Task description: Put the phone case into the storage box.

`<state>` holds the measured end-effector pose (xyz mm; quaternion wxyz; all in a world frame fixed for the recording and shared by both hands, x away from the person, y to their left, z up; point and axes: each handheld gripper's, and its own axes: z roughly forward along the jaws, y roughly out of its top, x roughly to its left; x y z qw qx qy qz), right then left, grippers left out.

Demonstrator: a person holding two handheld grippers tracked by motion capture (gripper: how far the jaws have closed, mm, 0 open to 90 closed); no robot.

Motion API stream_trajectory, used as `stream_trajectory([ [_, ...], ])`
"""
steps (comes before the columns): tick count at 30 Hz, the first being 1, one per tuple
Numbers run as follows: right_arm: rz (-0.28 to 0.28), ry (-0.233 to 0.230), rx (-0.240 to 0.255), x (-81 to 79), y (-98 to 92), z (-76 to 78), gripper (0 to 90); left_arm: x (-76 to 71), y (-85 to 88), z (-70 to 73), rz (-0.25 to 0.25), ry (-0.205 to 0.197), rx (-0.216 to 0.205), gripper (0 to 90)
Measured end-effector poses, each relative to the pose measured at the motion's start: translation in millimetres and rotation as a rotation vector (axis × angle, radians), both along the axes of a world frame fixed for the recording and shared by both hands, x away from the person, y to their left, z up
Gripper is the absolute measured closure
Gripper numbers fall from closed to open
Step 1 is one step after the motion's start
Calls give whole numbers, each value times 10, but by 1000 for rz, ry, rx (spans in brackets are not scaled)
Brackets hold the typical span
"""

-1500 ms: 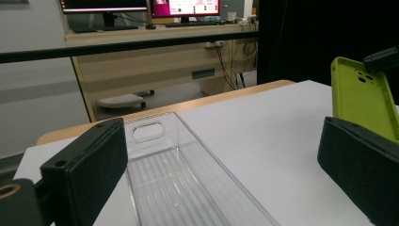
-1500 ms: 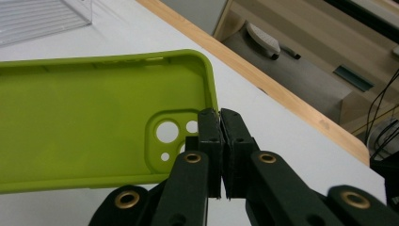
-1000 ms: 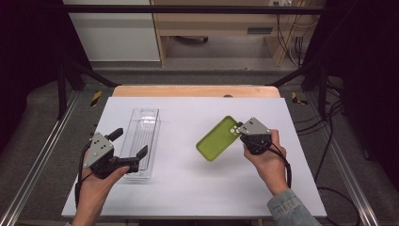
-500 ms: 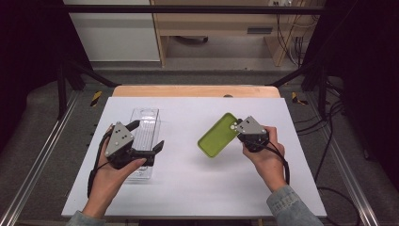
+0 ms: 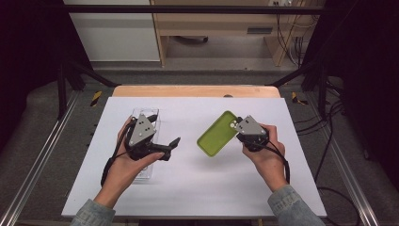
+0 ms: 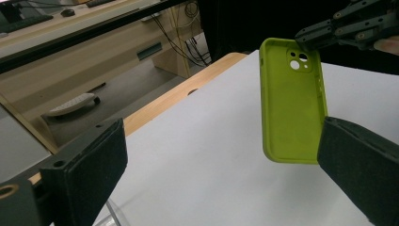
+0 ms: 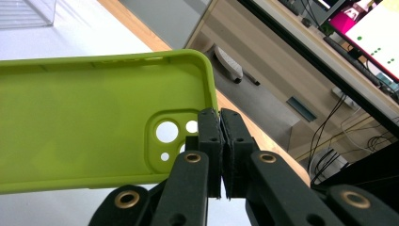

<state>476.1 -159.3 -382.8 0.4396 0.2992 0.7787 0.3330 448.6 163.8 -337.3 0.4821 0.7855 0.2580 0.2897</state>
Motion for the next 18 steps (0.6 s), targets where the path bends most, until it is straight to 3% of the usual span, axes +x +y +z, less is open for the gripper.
stream_trajectory([
  [12, 11, -33, -10, -65, 42, 66, 881, 155, -189, 101, -12, 16, 17, 17],
  [18, 19, -45, -17, -101, 73, 72, 880, 193, -263, 79, -20, 34, 25, 19],
])
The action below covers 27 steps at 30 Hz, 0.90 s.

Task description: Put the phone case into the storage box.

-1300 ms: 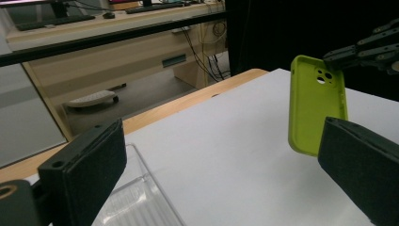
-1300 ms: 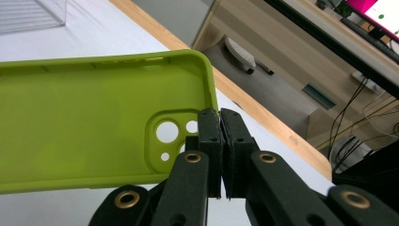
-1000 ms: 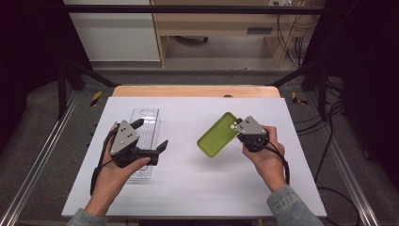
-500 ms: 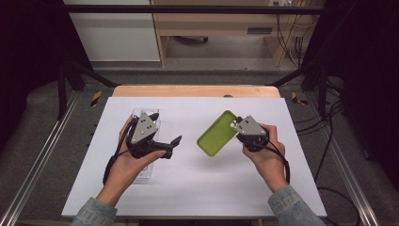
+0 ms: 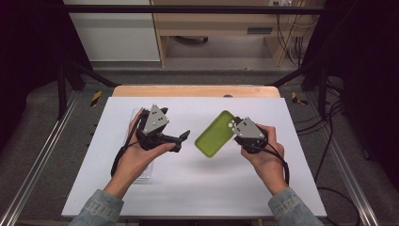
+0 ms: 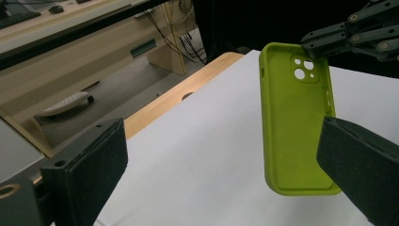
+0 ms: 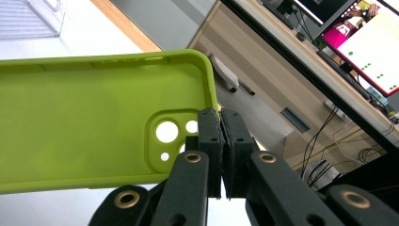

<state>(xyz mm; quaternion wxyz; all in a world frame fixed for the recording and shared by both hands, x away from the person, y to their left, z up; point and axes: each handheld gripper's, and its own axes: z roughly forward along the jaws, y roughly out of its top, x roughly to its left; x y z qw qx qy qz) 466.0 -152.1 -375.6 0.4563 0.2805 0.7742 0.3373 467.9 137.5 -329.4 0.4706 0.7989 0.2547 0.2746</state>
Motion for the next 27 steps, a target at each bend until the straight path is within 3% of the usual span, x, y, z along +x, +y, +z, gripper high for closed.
stream_trajectory([
  [20, 22, -24, -18, -66, 76, -58, 882, 81, -239, -140, -30, 68, 26, 42],
  [27, 24, -38, -18, -93, 88, -65, 882, 117, -338, -172, -65, 109, 24, 149],
])
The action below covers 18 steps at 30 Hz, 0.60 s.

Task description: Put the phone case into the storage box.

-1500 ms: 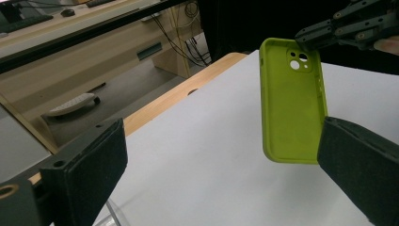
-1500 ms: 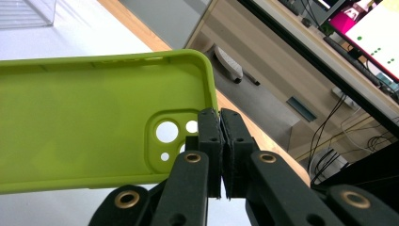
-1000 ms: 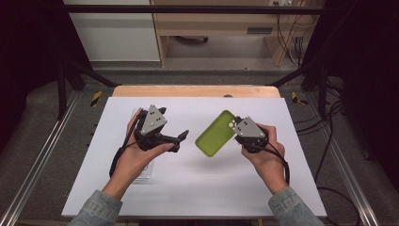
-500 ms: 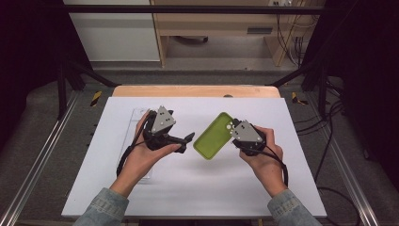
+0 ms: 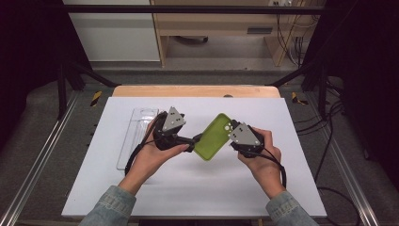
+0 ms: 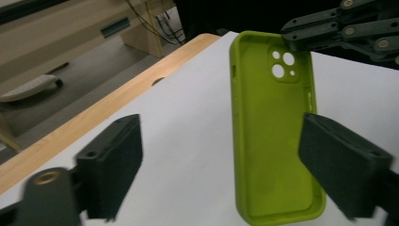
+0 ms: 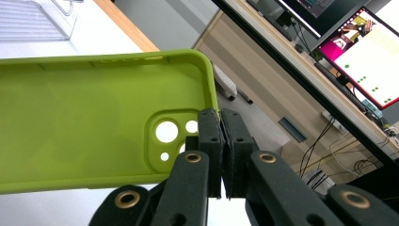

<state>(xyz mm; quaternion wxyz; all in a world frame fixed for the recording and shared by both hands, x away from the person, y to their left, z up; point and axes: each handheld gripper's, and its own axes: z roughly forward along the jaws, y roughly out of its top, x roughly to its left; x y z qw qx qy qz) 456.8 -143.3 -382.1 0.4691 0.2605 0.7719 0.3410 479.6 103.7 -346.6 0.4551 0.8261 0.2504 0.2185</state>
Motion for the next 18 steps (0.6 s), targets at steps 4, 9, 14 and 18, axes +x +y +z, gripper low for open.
stream_trajectory([
  [4, 4, -4, 0, -7, 6, -5, 882, 34, -57, -33, -27, 23, 3, 281],
  [9, 12, -5, -3, -16, 22, -28, 882, 85, -177, -57, -40, 52, -8, 383],
  [14, 18, -8, -3, -25, 32, -37, 882, 138, -260, -66, -49, 57, 10, 495],
  [18, 25, -12, -6, -32, 36, -28, 882, 187, -304, -79, -52, 67, 33, 555],
])
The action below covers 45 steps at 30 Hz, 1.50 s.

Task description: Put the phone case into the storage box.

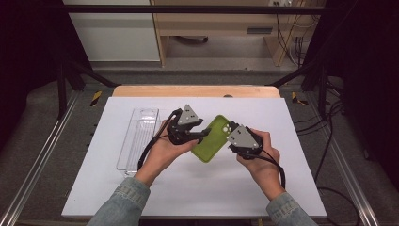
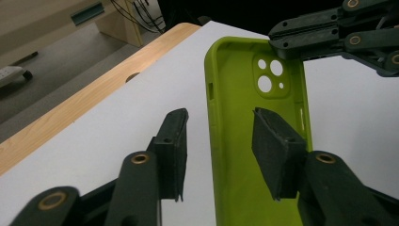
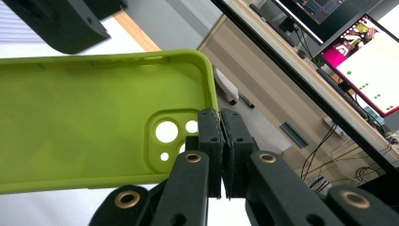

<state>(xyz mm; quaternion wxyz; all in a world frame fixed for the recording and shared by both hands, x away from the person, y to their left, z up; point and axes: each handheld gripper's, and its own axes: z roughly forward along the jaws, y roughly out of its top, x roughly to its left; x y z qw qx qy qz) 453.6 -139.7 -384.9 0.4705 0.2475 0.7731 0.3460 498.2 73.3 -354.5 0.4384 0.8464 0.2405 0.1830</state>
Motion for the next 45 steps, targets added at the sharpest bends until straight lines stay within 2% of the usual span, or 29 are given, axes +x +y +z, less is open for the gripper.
stream_trajectory([
  [6, 8, -8, -10, -17, 9, 12, 882, 47, -34, -15, -2, 20, 12, 587],
  [15, 19, -21, -15, -40, 55, 30, 882, 68, -62, 2, -2, 18, 28, 635],
  [22, 24, -30, -19, -65, 78, 39, 882, 65, -80, 31, 6, 49, 20, 671],
  [35, 34, -47, -25, -100, 104, 68, 881, 79, -97, 59, 5, 56, 34, 709],
  [45, 39, -57, -34, -118, 138, 59, 881, 95, -54, 66, 9, 87, 22, 764],
])
